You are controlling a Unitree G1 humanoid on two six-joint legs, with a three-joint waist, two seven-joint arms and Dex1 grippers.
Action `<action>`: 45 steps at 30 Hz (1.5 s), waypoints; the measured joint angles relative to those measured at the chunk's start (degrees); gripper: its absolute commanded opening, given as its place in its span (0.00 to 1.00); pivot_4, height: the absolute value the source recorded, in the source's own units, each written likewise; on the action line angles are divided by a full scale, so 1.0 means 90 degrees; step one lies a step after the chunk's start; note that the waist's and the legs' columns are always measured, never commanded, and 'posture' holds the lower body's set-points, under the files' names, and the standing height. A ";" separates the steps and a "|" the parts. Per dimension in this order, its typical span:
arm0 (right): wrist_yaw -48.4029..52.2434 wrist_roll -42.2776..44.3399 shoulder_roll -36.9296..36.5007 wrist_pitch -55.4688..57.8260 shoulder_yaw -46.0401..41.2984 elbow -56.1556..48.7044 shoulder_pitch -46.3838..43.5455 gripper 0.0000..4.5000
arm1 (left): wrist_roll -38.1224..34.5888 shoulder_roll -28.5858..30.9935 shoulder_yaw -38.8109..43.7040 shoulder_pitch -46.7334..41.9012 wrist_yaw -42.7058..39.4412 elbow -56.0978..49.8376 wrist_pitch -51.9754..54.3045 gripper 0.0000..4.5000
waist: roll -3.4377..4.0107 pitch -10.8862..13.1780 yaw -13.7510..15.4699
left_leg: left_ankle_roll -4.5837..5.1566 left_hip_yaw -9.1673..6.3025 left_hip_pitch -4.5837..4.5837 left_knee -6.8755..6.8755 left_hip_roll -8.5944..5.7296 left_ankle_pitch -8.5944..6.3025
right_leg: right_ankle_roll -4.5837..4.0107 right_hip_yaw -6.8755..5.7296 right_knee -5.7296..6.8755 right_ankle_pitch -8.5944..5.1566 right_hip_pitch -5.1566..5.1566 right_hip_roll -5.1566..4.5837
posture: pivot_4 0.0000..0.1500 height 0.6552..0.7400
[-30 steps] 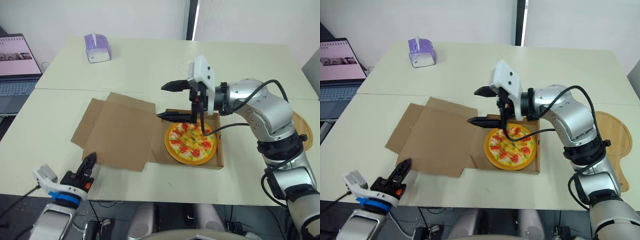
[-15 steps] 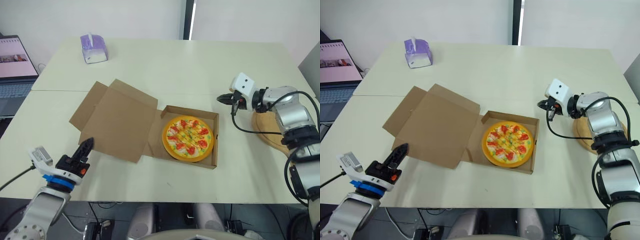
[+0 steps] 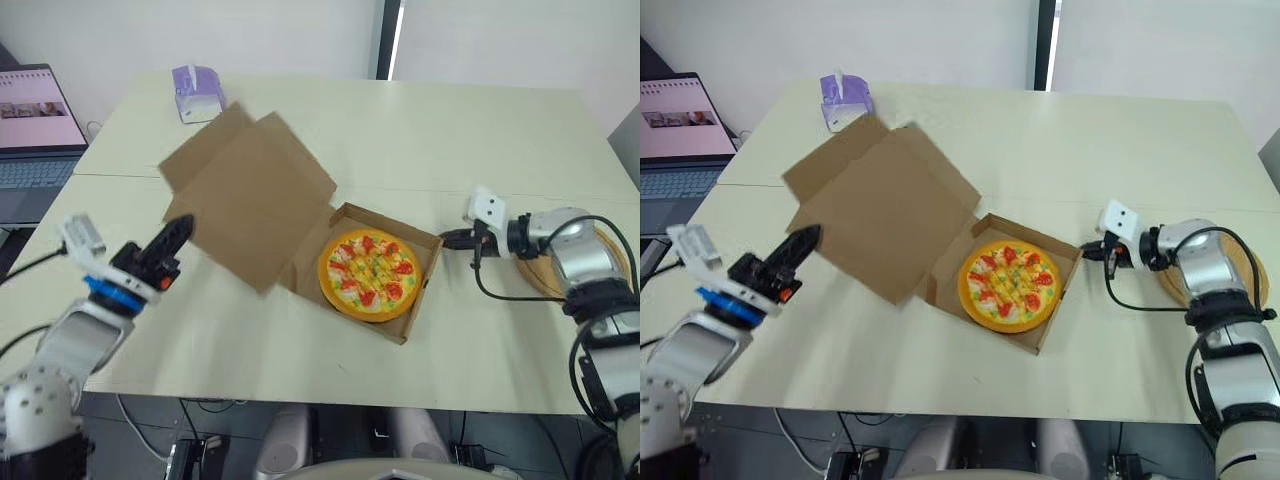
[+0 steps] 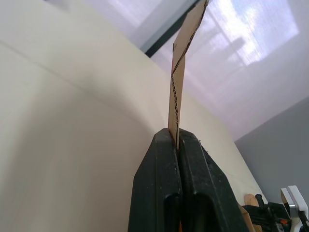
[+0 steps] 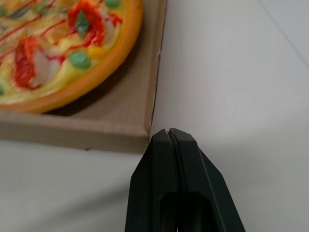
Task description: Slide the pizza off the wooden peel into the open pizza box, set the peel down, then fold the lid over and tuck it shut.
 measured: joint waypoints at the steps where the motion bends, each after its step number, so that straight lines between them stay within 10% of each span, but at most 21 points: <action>1: 0.0013 0.0037 -0.0084 0.0143 -0.0031 -0.0239 0.0147 0.00 | 0.0099 0.0021 -0.0109 -0.0277 -0.0045 0.0145 0.0058 0.00 | -0.0001 0.0000 -0.0007 | -0.0001 -0.0001 -0.0001 0.0000 0.0000 0.0000 | 0.0000 -0.0002 -0.0001 0.0000 -0.0001 0.0000 | 1.00 1.00; 19: -0.0683 0.1232 -0.0220 0.2843 -0.0487 -0.4957 0.2638 0.00 | 0.4449 -0.0521 -0.2467 -0.5392 -0.3477 0.4536 -0.0607 0.00 | -0.0014 0.0008 -0.0053 | -0.0024 -0.0010 -0.0009 0.0000 -0.0005 0.0012 | 0.0003 -0.0009 0.0001 0.0001 -0.0008 0.0001 | 1.00 1.00; 28: -0.1662 0.1176 0.0100 0.2777 -0.0728 -0.4691 0.2364 0.00 | 0.5472 -0.0913 -0.2492 -0.5848 -0.4306 0.5364 -0.1269 0.00 | -0.0017 0.0010 -0.0084 | -0.0030 0.0004 -0.0005 0.0002 -0.0007 0.0015 | 0.0011 0.0004 0.0005 0.0006 -0.0012 -0.0002 | 1.00 1.00; 41: -0.3743 0.1298 0.1258 0.1990 -0.2000 -0.3448 0.0531 1.00 | 0.5958 -0.1089 -0.2235 -0.5850 -0.4360 0.5399 -0.1506 0.00 | -0.0017 0.0009 -0.0083 | -0.0030 0.0004 -0.0095 0.0018 -0.0014 0.0017 | 0.0013 0.0000 0.0021 0.0018 -0.0101 -0.0011 | 1.00 1.00; 45: -0.3658 0.1360 0.1283 0.1957 -0.1971 -0.2940 0.0040 1.00 | 0.6040 -0.1115 -0.2217 -0.5844 -0.4447 0.5376 -0.1503 0.00 | -0.0017 0.0009 -0.0098 | -0.0027 0.0006 -0.0095 0.0017 -0.0014 0.0017 | 0.0013 0.0001 0.0021 0.0018 -0.0100 -0.0010 | 1.00 1.00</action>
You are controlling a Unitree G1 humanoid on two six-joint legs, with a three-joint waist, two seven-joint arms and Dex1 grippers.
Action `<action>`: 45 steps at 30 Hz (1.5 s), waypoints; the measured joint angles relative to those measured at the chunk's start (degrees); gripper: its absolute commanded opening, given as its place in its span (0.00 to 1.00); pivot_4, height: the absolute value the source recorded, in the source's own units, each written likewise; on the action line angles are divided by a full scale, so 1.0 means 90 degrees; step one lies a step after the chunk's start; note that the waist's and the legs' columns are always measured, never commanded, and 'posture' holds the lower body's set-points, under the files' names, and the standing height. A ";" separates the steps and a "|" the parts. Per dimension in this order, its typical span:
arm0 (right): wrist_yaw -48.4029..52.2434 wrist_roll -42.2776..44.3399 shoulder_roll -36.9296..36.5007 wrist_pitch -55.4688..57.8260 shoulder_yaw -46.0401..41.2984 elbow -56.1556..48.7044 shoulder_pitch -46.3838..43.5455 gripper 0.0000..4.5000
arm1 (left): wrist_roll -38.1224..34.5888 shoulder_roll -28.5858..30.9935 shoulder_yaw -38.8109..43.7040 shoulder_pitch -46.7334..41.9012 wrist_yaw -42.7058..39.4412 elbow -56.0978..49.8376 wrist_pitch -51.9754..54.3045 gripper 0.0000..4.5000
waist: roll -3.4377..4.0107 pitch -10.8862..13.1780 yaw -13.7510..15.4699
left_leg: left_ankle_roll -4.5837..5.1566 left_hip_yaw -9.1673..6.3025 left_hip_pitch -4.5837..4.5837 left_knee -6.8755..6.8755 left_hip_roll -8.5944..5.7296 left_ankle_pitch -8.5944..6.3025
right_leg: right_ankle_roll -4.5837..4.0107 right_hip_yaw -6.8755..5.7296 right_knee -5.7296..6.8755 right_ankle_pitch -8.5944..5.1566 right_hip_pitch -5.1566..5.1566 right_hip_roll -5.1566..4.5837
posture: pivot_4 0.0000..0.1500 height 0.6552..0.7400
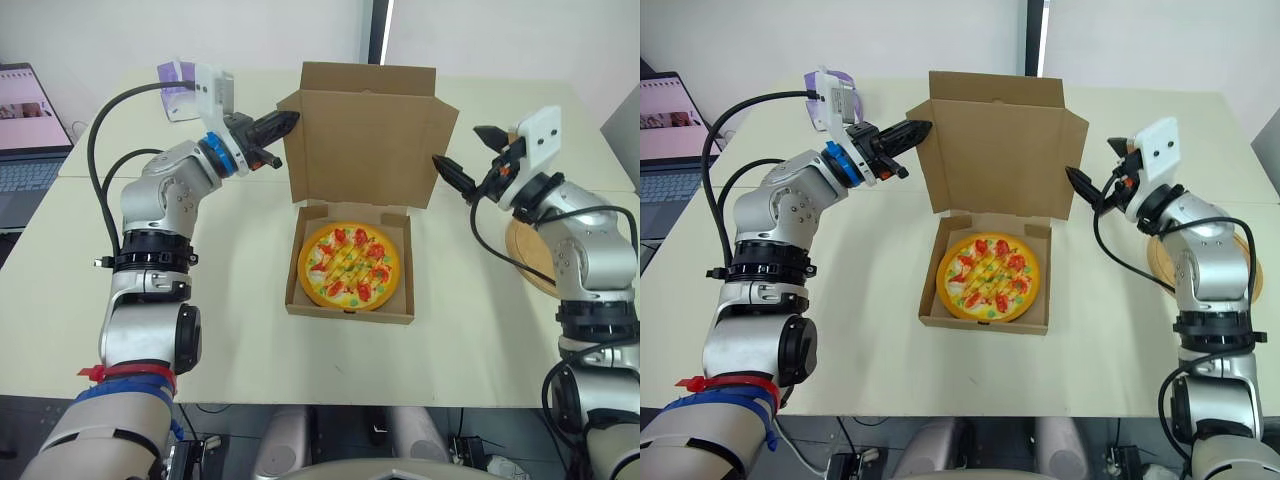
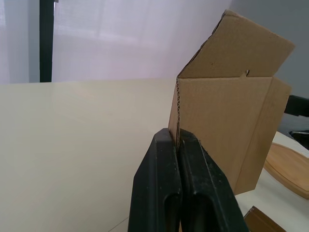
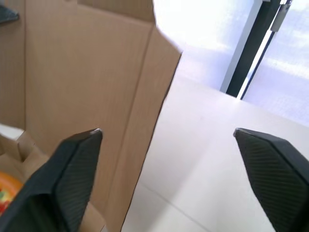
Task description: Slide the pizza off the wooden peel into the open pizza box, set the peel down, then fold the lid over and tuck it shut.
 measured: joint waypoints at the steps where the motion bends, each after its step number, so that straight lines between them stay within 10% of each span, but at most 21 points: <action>1: 0.0058 0.0014 0.0023 0.0000 0.0015 0.0122 -0.0116 1.00 | 0.0009 -0.0003 0.0007 0.0000 -0.0013 0.0000 0.0000 0.00 | 0.0000 0.0000 0.0000 | 0.0001 0.0000 0.0000 0.0000 0.0000 0.0000 | 0.0000 0.0000 0.0000 0.0000 0.0001 0.0000 | 1.00 1.00; 10: 0.0489 0.0024 0.0123 -0.0099 0.0250 0.0731 -0.0695 0.87 | 0.0116 -0.0090 0.0068 0.0000 -0.0042 0.0000 0.0000 0.00 | 0.0000 0.0000 0.0000 | 0.0004 -0.0001 -0.0005 0.0000 0.0000 -0.0001 | 0.0000 -0.0001 -0.0003 0.0000 0.0000 0.0000 | 1.00 1.00; 21: 0.0474 0.0158 0.0170 -0.0096 0.0238 0.0718 -0.0685 0.01 | 0.0160 -0.0090 0.0111 0.0035 -0.0042 -0.0059 0.0010 0.00 | 0.0000 0.0000 0.0001 | 0.0003 0.0000 -0.0003 0.0001 0.0000 -0.0001 | 0.0000 -0.0001 0.0003 0.0001 0.0000 0.0000 | 1.00 1.00; 26: 0.0229 0.0153 0.0290 -0.0046 0.0235 0.0571 -0.0638 0.01 | 0.0327 -0.0102 0.0114 0.0083 0.0019 -0.0182 -0.0101 0.00 | 0.0001 0.0000 -0.0001 | 0.0003 0.0000 -0.0003 0.0001 0.0001 -0.0001 | 0.0000 0.0000 0.0003 0.0001 -0.0002 0.0000 | 1.00 1.00; 36: -0.0128 0.0147 0.0482 0.0166 0.0251 0.0170 -0.0428 0.00 | 0.0707 -0.0180 0.0109 0.0528 0.0402 -0.0858 -0.0678 0.56 | 0.0002 -0.0001 -0.0001 | 0.0003 0.0000 -0.0003 0.0002 0.0001 -0.0001 | 0.0000 0.0001 0.0007 0.0001 -0.0002 0.0000 | 1.00 1.00; 45: -0.0148 0.0148 0.0533 0.0197 0.0251 0.0112 -0.0418 0.00 | 0.0879 -0.0281 0.0087 0.1133 0.0836 -0.1592 -0.0704 0.56 | 0.0002 -0.0002 0.0005 | 0.0003 0.0002 -0.0002 0.0004 0.0001 -0.0001 | 0.0000 0.0002 0.0007 0.0001 -0.0002 0.0000 | 1.00 1.00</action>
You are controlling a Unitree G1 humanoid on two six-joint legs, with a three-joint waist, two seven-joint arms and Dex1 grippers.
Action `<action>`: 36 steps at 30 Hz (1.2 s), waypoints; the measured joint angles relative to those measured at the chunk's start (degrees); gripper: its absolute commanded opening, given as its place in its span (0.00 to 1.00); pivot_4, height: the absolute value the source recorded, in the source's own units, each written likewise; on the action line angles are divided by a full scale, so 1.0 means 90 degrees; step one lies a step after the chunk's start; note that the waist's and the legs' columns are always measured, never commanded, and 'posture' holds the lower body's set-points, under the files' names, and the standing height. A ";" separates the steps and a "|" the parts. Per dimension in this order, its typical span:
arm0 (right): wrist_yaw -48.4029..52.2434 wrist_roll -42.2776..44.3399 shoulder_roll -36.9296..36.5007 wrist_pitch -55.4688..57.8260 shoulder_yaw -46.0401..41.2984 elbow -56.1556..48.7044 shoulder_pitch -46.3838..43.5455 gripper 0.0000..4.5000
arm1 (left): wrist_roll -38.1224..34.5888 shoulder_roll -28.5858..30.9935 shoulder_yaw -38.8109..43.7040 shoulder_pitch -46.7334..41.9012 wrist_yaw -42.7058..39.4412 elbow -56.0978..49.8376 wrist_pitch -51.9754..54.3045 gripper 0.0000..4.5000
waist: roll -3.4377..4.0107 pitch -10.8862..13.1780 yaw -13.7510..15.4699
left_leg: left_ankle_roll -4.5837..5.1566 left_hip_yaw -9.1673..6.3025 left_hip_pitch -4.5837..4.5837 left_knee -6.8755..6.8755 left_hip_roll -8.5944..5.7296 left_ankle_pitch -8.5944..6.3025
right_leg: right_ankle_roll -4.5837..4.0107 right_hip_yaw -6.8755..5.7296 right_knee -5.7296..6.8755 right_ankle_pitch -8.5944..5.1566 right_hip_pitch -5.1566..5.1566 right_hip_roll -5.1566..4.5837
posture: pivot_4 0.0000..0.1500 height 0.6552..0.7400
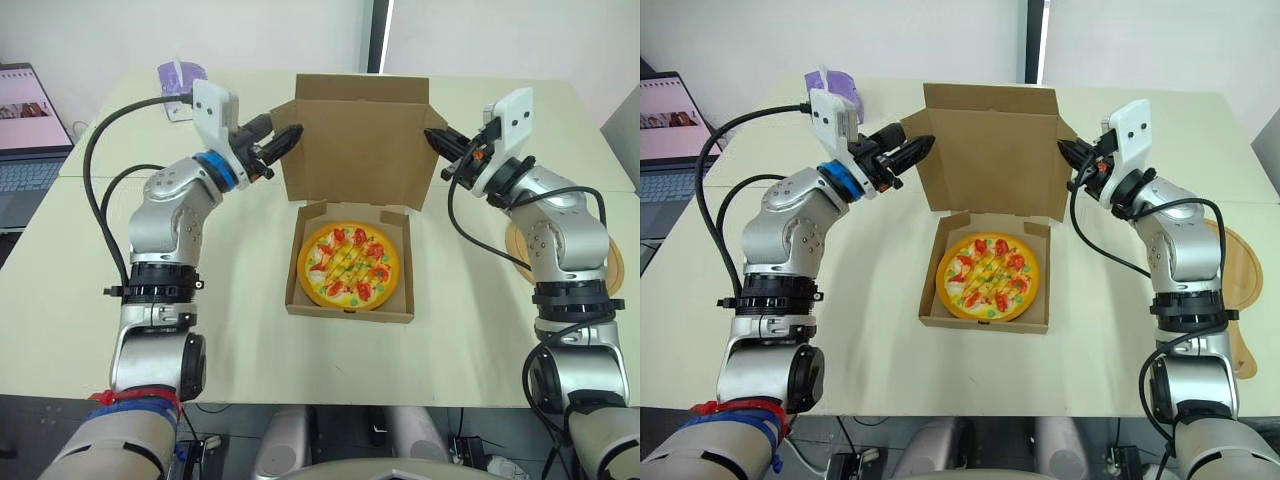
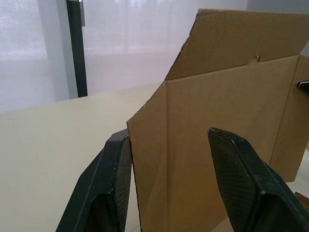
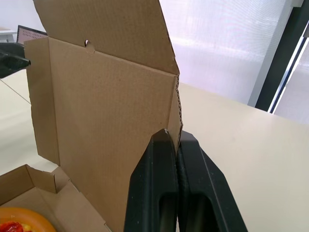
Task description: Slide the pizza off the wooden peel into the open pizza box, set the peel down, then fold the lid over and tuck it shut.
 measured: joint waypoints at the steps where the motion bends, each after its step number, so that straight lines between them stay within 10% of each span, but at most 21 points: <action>1: 0.0000 0.0000 0.0000 0.0000 0.0000 -0.0003 0.0000 0.00 | 0.0024 -0.0010 0.0000 0.0033 0.0024 -0.0027 -0.0011 0.56 | 0.0000 0.0000 -0.0001 | 0.0000 0.0000 0.0000 0.0000 0.0000 0.0000 | 0.0000 0.0000 0.0000 0.0000 0.0000 0.0000 | 1.00 1.00; 9: 0.0000 -0.0002 0.0029 0.0001 0.0000 -0.0004 0.0000 0.00 | 0.0078 -0.0038 -0.0002 0.0113 0.0042 -0.0067 -0.0082 0.01 | 0.0000 0.0000 -0.0001 | 0.0000 0.0000 0.0000 0.0001 0.0000 0.0000 | 0.0000 -0.0001 0.0000 0.0000 0.0001 0.0000 | 1.00 1.00; 36: -0.1233 -0.1156 0.0412 -0.0347 0.0281 0.1587 -0.1063 0.00 | 0.0478 -0.0630 -0.0015 -0.0986 0.0568 0.1118 -0.0274 0.00 | 0.0000 0.0000 -0.0036 | 0.0000 0.0004 -0.0004 0.0004 0.0000 0.0000 | 0.0001 0.0000 0.0001 0.0002 -0.0003 0.0000 | 1.00 1.00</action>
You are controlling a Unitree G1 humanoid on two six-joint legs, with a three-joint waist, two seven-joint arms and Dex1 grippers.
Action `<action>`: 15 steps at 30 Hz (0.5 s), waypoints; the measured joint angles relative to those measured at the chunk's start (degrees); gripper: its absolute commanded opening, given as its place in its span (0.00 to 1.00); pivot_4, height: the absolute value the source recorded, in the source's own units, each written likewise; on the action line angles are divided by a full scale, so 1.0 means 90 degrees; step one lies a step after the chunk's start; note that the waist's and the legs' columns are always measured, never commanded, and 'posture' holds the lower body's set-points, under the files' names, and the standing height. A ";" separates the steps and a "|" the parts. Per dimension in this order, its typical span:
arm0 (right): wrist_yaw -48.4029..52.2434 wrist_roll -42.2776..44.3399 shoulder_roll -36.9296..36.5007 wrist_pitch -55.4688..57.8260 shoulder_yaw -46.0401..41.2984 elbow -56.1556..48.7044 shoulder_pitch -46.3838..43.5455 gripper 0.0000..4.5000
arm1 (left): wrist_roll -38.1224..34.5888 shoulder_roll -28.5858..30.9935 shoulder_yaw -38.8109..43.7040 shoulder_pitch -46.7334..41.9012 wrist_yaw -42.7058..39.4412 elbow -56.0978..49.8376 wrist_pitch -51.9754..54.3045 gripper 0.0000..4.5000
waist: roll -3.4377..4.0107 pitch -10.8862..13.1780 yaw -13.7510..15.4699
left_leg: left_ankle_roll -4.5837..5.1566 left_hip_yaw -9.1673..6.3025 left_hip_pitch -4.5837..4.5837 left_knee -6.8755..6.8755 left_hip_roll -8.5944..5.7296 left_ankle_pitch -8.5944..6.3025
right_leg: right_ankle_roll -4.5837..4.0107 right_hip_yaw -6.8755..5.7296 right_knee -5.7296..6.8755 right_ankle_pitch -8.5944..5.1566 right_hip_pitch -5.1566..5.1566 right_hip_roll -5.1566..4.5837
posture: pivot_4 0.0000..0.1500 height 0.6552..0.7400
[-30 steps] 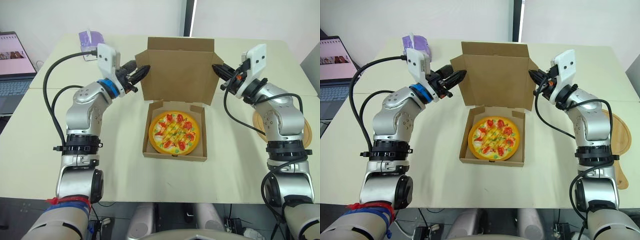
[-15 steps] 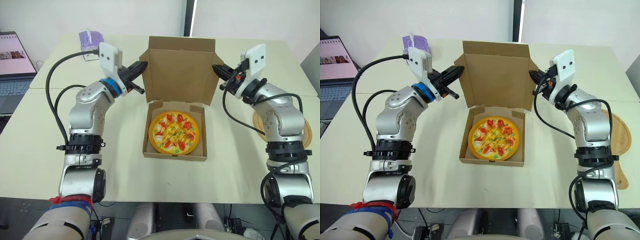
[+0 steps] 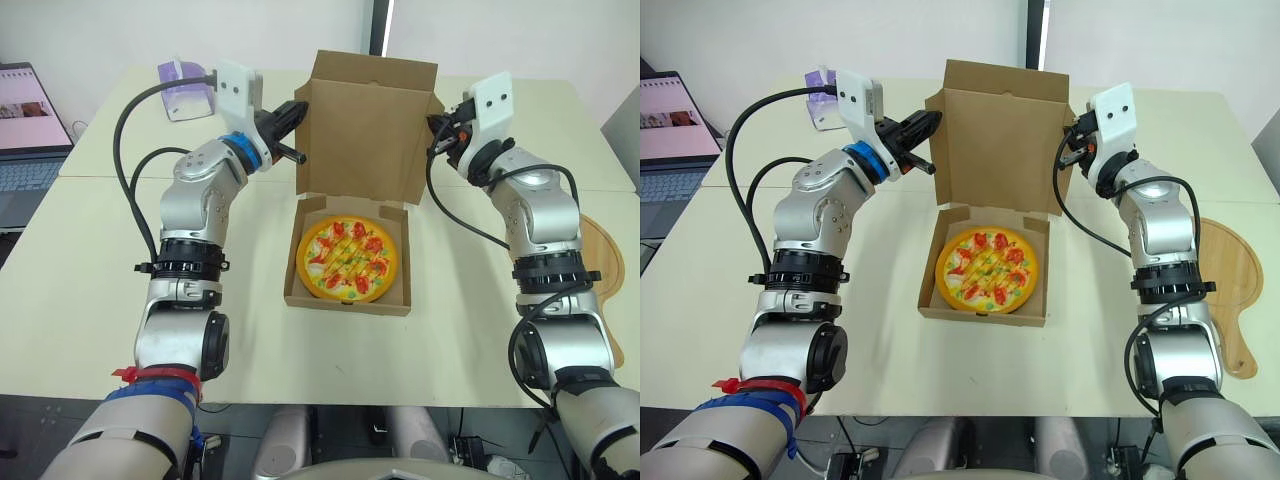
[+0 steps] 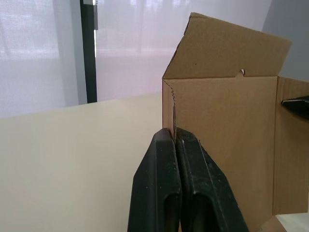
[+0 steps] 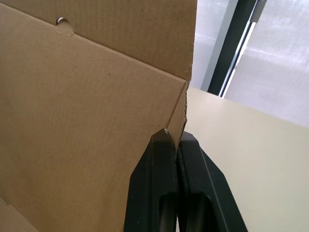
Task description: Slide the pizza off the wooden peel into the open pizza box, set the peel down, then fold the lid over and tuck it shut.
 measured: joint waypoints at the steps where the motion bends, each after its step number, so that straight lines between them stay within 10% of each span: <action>1: -0.0009 -0.0007 0.0026 -0.0002 0.0004 -0.0001 0.0000 0.00 | 0.0002 -0.0006 0.0002 0.0001 0.0014 -0.0003 0.0012 0.00 | 0.0000 0.0000 -0.0002 | 0.0000 0.0000 0.0000 0.0000 0.0000 0.0000 | 0.0000 0.0000 0.0000 0.0000 0.0000 0.0000 | 1.00 1.00; 15: -0.0585 -0.0010 0.0282 0.1413 0.0092 -0.2258 0.0685 0.00 | -0.0038 -0.0186 0.0083 0.0872 0.0882 -0.2221 0.1257 0.00 | 0.0002 -0.0002 0.0019 | -0.0001 -0.0002 0.0001 0.0004 0.0001 0.0000 | 0.0000 0.0003 0.0010 0.0001 -0.0001 0.0000 | 1.00 1.00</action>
